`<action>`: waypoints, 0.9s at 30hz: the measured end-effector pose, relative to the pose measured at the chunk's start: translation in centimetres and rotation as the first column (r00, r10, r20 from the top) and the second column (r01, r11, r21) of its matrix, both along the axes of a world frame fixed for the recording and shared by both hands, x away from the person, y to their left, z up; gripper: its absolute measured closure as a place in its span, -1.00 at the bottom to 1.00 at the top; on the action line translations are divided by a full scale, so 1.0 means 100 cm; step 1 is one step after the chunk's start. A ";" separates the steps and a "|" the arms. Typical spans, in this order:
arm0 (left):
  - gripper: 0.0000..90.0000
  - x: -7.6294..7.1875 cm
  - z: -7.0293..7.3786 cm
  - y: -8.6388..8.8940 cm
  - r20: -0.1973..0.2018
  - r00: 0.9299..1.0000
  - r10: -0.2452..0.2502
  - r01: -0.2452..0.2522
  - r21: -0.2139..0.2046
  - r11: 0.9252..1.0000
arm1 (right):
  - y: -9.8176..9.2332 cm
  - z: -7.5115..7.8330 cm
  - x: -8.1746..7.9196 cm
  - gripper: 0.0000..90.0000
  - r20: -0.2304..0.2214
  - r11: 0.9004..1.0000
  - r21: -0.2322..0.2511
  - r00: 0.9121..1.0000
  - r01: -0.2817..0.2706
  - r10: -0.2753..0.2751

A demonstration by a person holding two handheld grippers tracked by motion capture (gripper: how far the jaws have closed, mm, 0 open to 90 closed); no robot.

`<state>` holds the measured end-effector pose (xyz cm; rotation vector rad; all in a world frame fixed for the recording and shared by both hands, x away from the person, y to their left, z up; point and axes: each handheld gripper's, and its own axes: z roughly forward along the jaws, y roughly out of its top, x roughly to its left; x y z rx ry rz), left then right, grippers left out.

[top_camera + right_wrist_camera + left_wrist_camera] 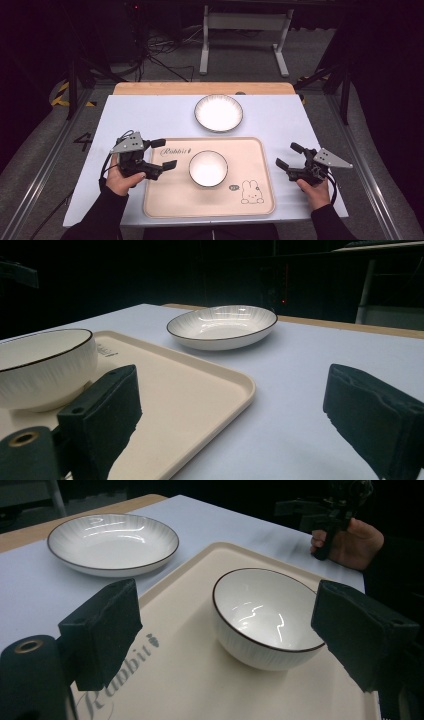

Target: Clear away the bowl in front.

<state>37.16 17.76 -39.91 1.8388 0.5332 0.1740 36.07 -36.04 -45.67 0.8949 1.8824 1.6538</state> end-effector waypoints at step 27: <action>-0.72 0.003 -0.049 0.065 -0.042 0.968 0.246 -0.248 -0.046 0.968 | 0.000 0.000 0.000 -0.81 0.003 1.000 0.003 1.000 0.000 0.000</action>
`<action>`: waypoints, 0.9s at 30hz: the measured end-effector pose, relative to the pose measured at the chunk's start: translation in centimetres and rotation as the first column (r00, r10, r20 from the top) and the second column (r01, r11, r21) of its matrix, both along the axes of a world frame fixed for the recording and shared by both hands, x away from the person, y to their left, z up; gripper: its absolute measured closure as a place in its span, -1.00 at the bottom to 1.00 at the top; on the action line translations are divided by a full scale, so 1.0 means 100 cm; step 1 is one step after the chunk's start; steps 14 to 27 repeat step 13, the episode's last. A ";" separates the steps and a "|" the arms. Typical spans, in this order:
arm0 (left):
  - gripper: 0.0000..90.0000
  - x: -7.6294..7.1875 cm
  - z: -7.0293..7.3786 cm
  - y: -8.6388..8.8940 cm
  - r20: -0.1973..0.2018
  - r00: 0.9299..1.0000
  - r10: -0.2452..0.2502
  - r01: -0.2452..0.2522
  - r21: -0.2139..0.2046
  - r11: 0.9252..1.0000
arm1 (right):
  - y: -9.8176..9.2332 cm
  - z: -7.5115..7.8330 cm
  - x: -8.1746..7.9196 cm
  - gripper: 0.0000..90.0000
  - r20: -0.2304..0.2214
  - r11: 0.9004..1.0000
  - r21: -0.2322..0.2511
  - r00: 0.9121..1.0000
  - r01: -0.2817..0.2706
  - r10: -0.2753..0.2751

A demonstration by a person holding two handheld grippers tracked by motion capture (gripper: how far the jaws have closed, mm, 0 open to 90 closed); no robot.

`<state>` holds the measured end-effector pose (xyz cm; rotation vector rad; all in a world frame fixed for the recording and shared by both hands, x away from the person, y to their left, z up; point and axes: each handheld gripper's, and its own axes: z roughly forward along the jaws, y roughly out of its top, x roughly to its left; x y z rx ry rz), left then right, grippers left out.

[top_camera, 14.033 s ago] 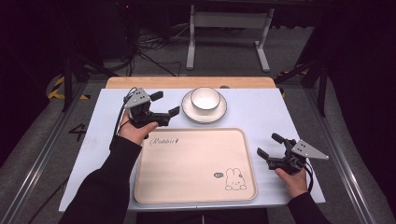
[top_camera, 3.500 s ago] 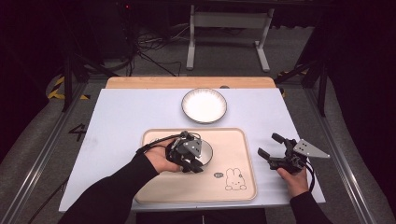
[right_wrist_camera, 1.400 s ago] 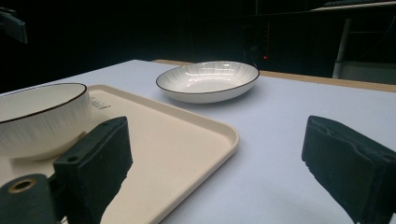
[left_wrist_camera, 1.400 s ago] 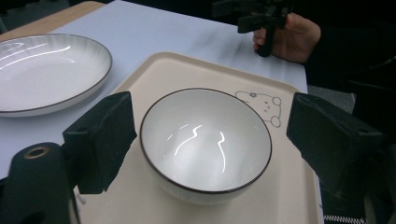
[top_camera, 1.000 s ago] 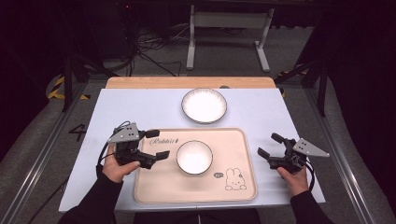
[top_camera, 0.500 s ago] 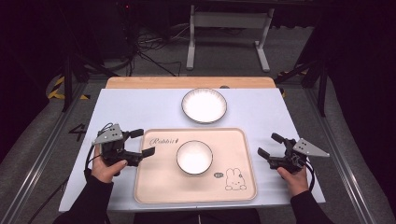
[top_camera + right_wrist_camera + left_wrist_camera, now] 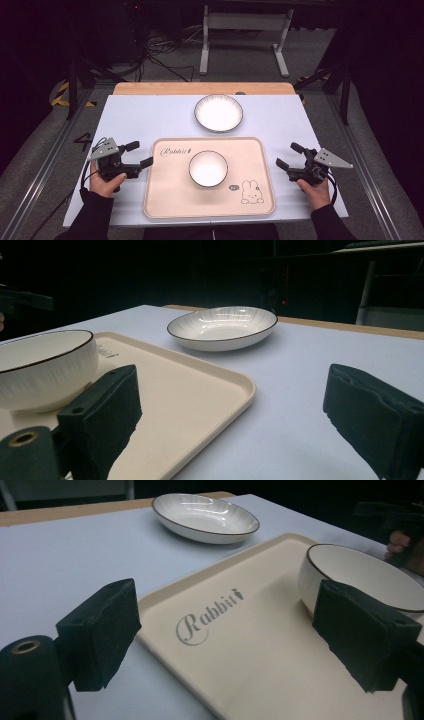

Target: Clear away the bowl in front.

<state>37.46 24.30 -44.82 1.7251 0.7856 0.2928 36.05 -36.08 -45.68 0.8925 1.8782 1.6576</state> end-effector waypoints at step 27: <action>-0.77 0.002 -0.016 0.000 -0.018 1.000 0.002 -0.002 0.016 1.000 | 0.000 0.000 0.000 -0.81 0.000 1.000 0.000 1.000 -0.002 0.002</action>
